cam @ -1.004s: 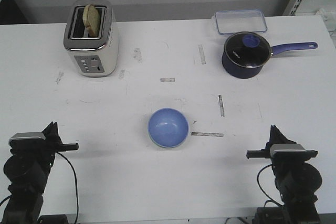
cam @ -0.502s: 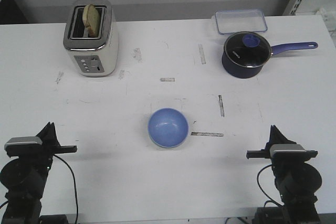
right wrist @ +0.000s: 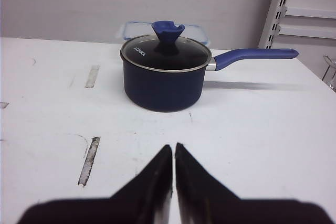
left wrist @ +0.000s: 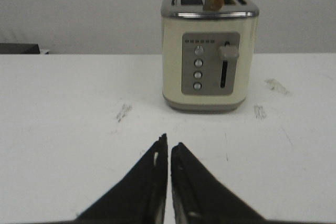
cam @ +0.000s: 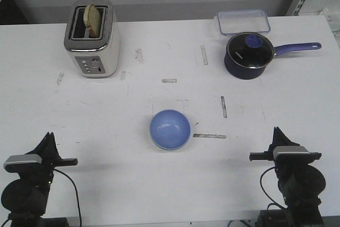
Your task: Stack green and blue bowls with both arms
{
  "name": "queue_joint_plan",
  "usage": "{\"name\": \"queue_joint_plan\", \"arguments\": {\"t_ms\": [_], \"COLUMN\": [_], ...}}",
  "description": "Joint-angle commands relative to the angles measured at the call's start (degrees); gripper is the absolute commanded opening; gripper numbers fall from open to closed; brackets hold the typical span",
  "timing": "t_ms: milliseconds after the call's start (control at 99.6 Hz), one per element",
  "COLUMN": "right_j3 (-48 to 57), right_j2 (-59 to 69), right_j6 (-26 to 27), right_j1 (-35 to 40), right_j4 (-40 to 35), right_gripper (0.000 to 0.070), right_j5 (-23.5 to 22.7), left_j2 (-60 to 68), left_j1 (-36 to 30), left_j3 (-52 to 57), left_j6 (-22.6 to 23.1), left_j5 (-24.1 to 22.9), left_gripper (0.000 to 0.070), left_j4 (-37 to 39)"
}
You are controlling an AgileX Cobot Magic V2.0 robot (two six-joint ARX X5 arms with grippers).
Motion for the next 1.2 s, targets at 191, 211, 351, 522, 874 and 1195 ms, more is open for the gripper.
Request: {"name": "queue_joint_plan", "arguments": {"t_ms": [191, 211, 351, 522, 874, 1195], "right_j3": [0.4, 0.4, 0.4, 0.5, 0.5, 0.5], "right_j2": [0.2, 0.2, 0.2, 0.2, 0.2, 0.2], "right_j6": [0.6, 0.6, 0.6, 0.6, 0.6, 0.6], "right_j1": [0.1, 0.1, 0.1, 0.1, 0.1, 0.1], "right_j4": [0.6, 0.6, 0.6, 0.8, 0.8, 0.8], "right_gripper": [0.0000, 0.0000, 0.0000, 0.0000, 0.0000, 0.0000], "right_j5": [0.0, 0.0, 0.0, 0.0, 0.0, 0.0], "left_j2": [-9.3, -9.9, -12.9, -12.9, -12.9, -12.9], "left_j1": [0.1, 0.1, 0.1, 0.0, 0.0, 0.0], "left_j3": [-12.2, -13.1, -21.6, -21.6, -21.6, -21.6], "left_j6": [-0.1, -0.1, -0.2, -0.2, -0.2, -0.2], "left_j5": [1.4, 1.4, 1.4, 1.4, 1.4, 1.4], "left_gripper": [0.0001, 0.0001, 0.0001, 0.0001, 0.0001, 0.0001], "left_j4": [4.9, 5.4, 12.4, 11.8, 11.7, 11.7]}}
